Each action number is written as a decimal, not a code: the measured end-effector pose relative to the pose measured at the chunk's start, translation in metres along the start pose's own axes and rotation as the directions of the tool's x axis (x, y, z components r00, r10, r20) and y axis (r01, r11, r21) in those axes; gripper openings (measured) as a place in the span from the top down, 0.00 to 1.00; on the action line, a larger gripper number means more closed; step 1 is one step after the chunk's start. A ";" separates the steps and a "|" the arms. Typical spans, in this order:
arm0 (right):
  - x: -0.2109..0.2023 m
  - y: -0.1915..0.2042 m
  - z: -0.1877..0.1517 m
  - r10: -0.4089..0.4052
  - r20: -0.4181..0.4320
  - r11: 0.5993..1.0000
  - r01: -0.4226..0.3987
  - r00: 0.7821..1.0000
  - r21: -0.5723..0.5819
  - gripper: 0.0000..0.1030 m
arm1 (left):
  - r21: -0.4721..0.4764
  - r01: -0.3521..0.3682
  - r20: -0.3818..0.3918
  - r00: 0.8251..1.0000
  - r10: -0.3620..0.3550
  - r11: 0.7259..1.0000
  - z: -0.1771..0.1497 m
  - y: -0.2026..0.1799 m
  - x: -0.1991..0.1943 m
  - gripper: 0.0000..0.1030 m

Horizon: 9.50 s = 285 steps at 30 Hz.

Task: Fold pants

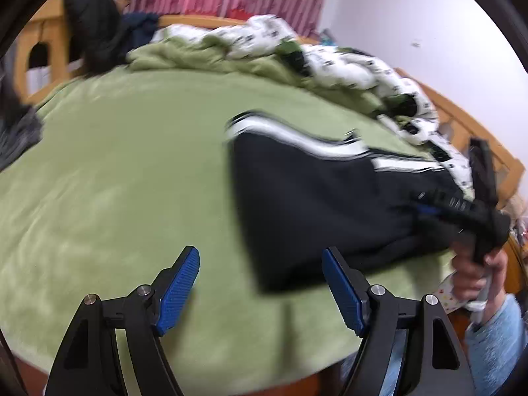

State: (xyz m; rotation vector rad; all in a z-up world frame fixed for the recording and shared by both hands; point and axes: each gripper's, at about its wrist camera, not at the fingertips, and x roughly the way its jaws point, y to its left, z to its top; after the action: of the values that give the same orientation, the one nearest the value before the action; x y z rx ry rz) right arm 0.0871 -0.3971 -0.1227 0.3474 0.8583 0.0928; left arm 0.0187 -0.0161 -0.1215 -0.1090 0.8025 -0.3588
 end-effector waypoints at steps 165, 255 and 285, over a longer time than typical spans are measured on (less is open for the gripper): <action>0.017 -0.042 0.094 -0.252 0.252 0.967 0.235 0.934 0.097 0.78 | -0.105 -0.133 -0.098 0.988 0.123 0.986 0.123 0.200 0.066 0.78; 0.053 0.184 -0.061 -0.034 -0.061 0.952 0.014 0.998 -0.306 0.39 | -0.418 0.091 0.078 0.995 -0.064 0.904 -0.020 0.184 0.008 0.38; -0.096 -0.099 -0.051 -0.284 0.097 0.956 0.289 0.954 -0.045 0.39 | 0.089 0.264 0.030 0.963 -0.268 0.960 0.089 -0.156 0.082 0.87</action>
State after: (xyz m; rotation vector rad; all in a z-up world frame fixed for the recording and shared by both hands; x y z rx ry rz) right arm -0.0195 -0.4979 -0.1172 0.1673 0.8075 -0.1661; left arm 0.0924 -0.1946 -0.0794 -0.1456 0.7312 -0.6427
